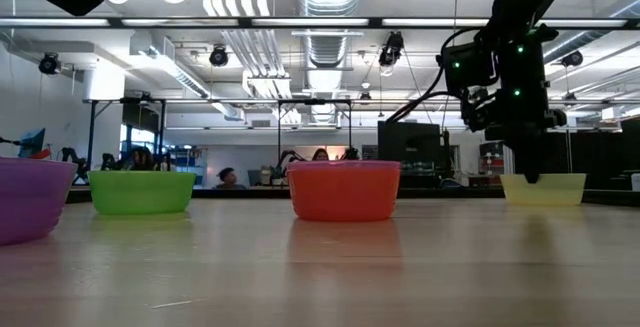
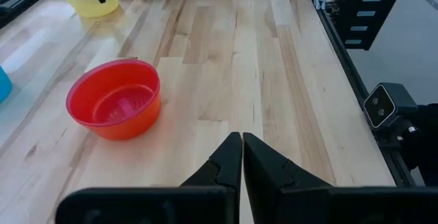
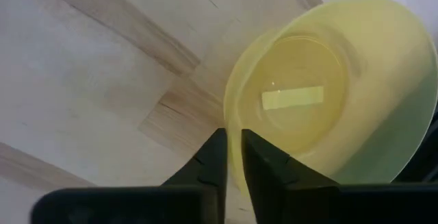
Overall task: Nest bowls inside each other
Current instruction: Stack the yellow bowl on top of the pink bowl
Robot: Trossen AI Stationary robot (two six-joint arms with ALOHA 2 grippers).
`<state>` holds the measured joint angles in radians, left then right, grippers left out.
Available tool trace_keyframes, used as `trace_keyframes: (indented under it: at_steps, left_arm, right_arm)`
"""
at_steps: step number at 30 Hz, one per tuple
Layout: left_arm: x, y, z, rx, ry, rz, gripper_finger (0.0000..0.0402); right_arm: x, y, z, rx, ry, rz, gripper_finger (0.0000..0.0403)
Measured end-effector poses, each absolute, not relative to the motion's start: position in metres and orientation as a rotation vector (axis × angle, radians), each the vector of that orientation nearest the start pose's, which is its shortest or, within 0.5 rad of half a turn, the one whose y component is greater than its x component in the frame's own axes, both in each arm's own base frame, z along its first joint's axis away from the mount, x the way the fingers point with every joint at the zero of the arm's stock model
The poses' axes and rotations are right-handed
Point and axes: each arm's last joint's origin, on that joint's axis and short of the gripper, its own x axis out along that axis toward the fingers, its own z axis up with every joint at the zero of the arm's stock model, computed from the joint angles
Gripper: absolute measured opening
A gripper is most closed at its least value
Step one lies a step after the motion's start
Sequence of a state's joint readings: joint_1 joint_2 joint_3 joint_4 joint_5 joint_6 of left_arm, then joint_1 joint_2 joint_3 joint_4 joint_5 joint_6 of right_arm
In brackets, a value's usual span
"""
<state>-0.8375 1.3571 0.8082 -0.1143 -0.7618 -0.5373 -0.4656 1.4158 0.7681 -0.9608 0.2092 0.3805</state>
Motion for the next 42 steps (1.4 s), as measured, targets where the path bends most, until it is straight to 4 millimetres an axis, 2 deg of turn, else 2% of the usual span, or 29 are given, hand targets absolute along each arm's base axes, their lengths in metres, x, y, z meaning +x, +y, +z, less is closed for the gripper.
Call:
trace_keyframes:
  at_steps: [3, 9, 14, 17, 23, 30, 33, 37, 42]
  left_arm:
    - [0.198, -0.190, 0.230, -0.052, 0.461, 0.052, 0.0000]
    - [0.198, -0.190, 0.230, -0.053, 0.460, 0.052, 0.0000]
    - [0.198, -0.190, 0.230, -0.058, 0.460, 0.053, 0.0000]
    - [0.198, -0.191, 0.230, -0.059, 0.460, 0.050, 0.0000]
    - [0.199, -0.194, 0.233, -0.101, 0.460, -0.004, 0.0000]
    - [0.200, -0.195, 0.235, -0.119, 0.437, -0.006, 0.0000]
    - [0.202, -0.196, 0.235, -0.131, 0.417, 0.003, 0.0000]
    - [0.206, -0.201, 0.231, -0.128, 0.412, 0.015, 0.0000]
    - [0.212, -0.208, 0.222, -0.127, 0.410, 0.006, 0.0000]
  right_arm:
    - [0.182, -0.098, 0.168, 0.485, 1.512, -0.820, 0.0013]
    - [0.180, -0.097, 0.171, 0.487, 1.540, -0.817, 0.0009]
    - [0.178, -0.087, 0.190, 0.468, 1.551, -0.806, 0.0009]
    - [0.181, -0.072, 0.208, 0.428, 1.458, -0.763, 0.0009]
    - [0.179, -0.014, 0.236, 0.282, 1.217, -0.626, 0.0009]
    - [0.181, 0.065, 0.251, 0.080, 0.897, -0.357, 0.0009]
    - [0.191, 0.102, 0.251, -0.095, 0.771, -0.159, 0.0009]
    - [0.208, 0.145, 0.242, -0.484, 0.668, 0.109, 0.0009]
    - [0.242, 0.173, 0.244, -0.660, 0.683, 0.154, 0.0009]
